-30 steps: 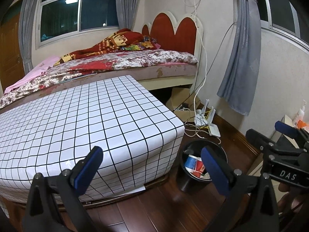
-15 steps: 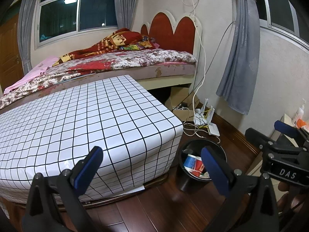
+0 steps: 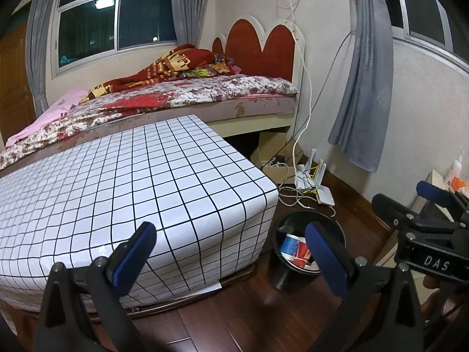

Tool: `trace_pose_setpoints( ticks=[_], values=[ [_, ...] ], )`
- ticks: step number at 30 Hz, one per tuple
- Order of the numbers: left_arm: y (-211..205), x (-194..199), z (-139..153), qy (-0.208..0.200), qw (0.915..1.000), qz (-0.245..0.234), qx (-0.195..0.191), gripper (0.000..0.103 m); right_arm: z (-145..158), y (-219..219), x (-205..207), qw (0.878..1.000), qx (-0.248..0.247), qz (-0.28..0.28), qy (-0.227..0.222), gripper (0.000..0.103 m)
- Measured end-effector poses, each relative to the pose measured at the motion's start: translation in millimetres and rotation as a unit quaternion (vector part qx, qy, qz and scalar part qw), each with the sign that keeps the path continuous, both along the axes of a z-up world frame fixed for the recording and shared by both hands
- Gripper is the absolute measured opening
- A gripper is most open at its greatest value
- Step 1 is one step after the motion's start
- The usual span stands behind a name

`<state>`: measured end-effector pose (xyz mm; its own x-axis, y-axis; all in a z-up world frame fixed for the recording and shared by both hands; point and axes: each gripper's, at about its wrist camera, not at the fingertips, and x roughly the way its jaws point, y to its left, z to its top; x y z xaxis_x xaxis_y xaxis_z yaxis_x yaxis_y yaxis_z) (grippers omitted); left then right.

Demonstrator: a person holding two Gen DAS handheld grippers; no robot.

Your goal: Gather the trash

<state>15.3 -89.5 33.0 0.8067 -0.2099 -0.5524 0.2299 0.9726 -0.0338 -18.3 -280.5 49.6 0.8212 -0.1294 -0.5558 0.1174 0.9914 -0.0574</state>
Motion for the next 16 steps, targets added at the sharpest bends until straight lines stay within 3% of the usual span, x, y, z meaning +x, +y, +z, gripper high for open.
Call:
trace_pose_setpoints(
  ticks=[9, 16],
  values=[
    [-1.9, 3.7, -1.6, -0.010, 0.9996, -0.008, 0.025, 0.102, -2.4, -0.3, -0.5, 1.000, 0.000, -0.001, 0.001, 0.102],
    [-1.9, 4.4, -1.4, 0.003, 0.9997, -0.023, 0.006, 0.102, -8.2, -3.2, -0.7, 1.000, 0.003, -0.004, 0.004, 0.102]
  ],
)
